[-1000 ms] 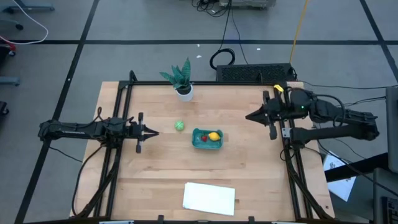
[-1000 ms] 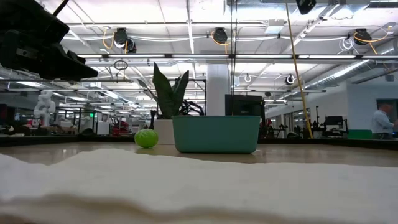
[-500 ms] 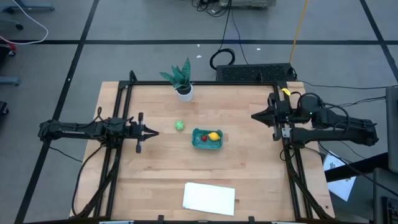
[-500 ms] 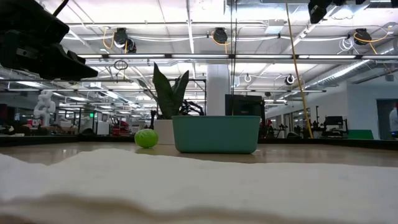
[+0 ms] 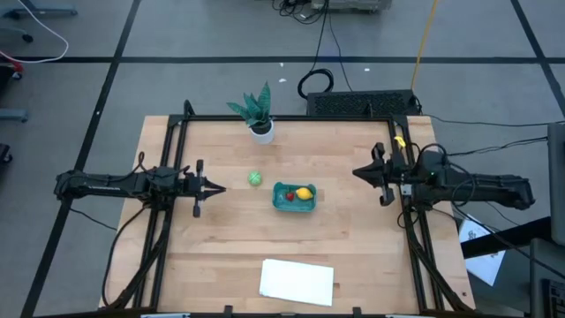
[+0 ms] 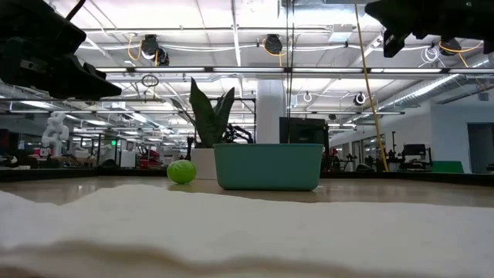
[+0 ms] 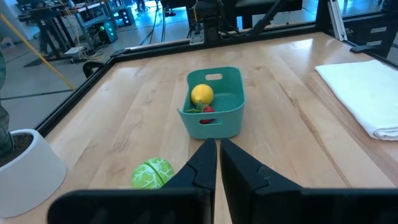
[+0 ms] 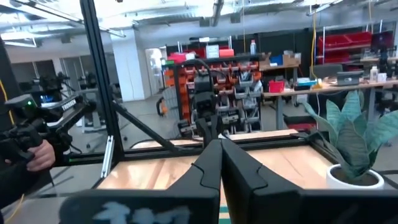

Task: Pick and placing Produce into tupperware
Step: Put the green cabbage into the blue container

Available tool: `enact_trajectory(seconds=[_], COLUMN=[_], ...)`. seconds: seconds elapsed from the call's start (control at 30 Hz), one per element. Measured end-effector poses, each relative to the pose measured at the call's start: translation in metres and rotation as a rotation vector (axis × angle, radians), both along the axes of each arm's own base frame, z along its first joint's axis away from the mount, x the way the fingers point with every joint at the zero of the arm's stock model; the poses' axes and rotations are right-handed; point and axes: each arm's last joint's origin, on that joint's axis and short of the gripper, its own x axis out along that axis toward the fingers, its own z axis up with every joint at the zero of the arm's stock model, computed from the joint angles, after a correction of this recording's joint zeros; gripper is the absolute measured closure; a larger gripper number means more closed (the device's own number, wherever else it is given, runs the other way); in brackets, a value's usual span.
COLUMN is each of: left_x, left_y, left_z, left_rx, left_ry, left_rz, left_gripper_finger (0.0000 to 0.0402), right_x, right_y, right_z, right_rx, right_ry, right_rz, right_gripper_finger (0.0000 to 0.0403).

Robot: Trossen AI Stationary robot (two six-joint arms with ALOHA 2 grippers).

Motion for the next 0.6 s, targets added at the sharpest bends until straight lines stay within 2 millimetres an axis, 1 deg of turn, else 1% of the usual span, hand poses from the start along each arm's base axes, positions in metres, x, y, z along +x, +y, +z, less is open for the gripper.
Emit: enact_trajectory(seconds=[0.13,0.33,0.6], left_x=[0.0,0.0,0.0], left_y=[0.0,0.0,0.0], left_z=[0.0,0.0,0.0], left_rx=[0.0,0.0,-0.01], left_ry=[0.0,0.0,-0.001], left_rz=[0.0,0.0,0.011], left_gripper_finger=[0.0376,0.0376,0.0376], right_x=[-0.004,-0.012,-0.014], right_y=[0.001,0.001,0.0], right_z=[-0.006,-0.01,-0.029], right_rx=[-0.005,-0.006,0.021], right_ry=[-0.016,-0.051,-0.036], right_rz=[-0.001,-0.005,-0.07], right_gripper_finger=[0.0403,0.0403,0.0403])
